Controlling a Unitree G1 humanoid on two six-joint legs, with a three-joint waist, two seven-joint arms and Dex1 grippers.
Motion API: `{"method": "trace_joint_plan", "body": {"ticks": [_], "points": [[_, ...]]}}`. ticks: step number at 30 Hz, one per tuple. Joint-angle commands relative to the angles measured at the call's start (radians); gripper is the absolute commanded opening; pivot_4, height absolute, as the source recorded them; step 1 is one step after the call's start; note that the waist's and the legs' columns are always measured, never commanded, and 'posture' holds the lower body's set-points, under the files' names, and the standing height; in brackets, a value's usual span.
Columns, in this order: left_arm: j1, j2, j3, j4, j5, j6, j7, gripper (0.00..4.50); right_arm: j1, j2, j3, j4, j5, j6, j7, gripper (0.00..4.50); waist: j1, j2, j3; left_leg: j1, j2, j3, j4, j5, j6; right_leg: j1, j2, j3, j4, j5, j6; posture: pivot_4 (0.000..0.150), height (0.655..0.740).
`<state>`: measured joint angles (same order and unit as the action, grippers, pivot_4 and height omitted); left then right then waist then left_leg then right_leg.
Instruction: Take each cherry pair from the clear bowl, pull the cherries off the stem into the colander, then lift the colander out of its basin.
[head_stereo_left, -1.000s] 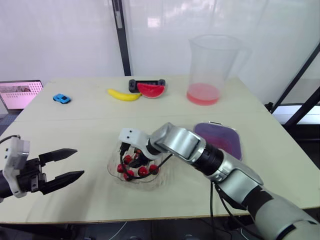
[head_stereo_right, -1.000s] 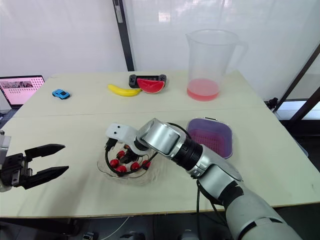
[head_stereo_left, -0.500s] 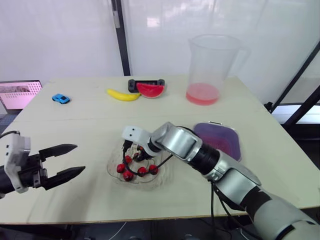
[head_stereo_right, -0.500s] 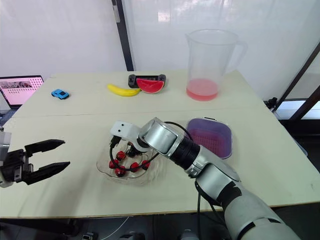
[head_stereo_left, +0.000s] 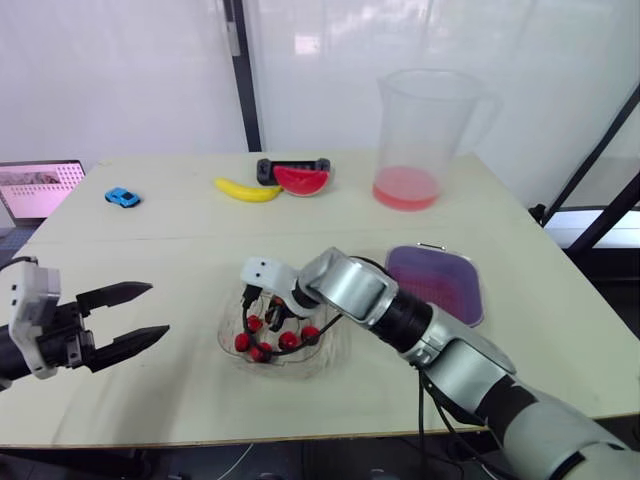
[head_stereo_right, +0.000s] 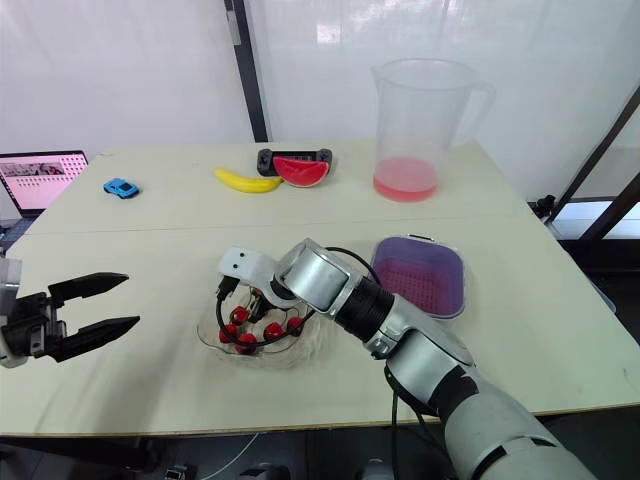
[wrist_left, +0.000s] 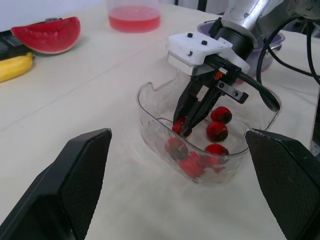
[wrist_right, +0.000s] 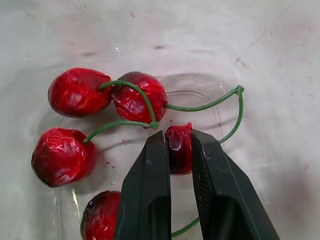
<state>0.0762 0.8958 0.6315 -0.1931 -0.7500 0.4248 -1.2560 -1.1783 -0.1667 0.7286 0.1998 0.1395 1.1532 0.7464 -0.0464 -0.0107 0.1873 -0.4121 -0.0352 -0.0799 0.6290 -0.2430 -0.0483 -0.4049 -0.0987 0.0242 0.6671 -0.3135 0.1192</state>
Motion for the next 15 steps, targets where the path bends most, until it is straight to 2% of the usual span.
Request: {"method": "trace_joint_plan", "body": {"ticks": [1, 6, 11, 15], "points": [[-0.019, 0.013, 0.003, 0.008, -0.002, -0.011, 0.004, 4.5, -0.048, -0.052, -0.049, -0.143, 0.018, 0.02, 0.049, 0.49, 0.001, 0.0, 0.0, 0.0, 0.0, 0.0, 0.0, 0.0, 0.0, 0.0, 0.0, 0.0, 0.0, 0.0, 0.0, 0.15, 0.74], [-0.071, 0.018, -0.02, 0.044, -0.011, -0.002, 0.005, 4.5, -0.027, -0.157, -0.073, -0.333, 0.052, -0.017, 0.122, 0.49, 0.001, 0.0, 0.0, 0.0, 0.0, 0.0, 0.0, 0.0, 0.0, 0.001, 0.0, 0.0, 0.0, 0.0, 0.0, 0.15, 0.74], [-0.167, 0.01, -0.056, 0.063, -0.072, 0.077, 0.039, 4.5, 0.036, -0.28, -0.062, -0.454, -0.052, -0.342, 0.137, 0.49, 0.001, 0.0, 0.0, 0.0, 0.0, 0.0, 0.0, 0.0, 0.0, 0.002, 0.0, -0.001, 0.0, 0.0, 0.0, 0.15, 0.74], [-0.273, -0.015, -0.113, 0.077, -0.104, 0.139, 0.102, 4.5, 0.091, -0.327, -0.06, -0.442, -0.253, -0.665, -0.004, 0.49, 0.002, -0.001, 0.0, 0.0, -0.001, 0.0, 0.001, 0.0, 0.0, 0.002, 0.001, -0.001, 0.001, 0.0, 0.0, 0.15, 0.74]]}}
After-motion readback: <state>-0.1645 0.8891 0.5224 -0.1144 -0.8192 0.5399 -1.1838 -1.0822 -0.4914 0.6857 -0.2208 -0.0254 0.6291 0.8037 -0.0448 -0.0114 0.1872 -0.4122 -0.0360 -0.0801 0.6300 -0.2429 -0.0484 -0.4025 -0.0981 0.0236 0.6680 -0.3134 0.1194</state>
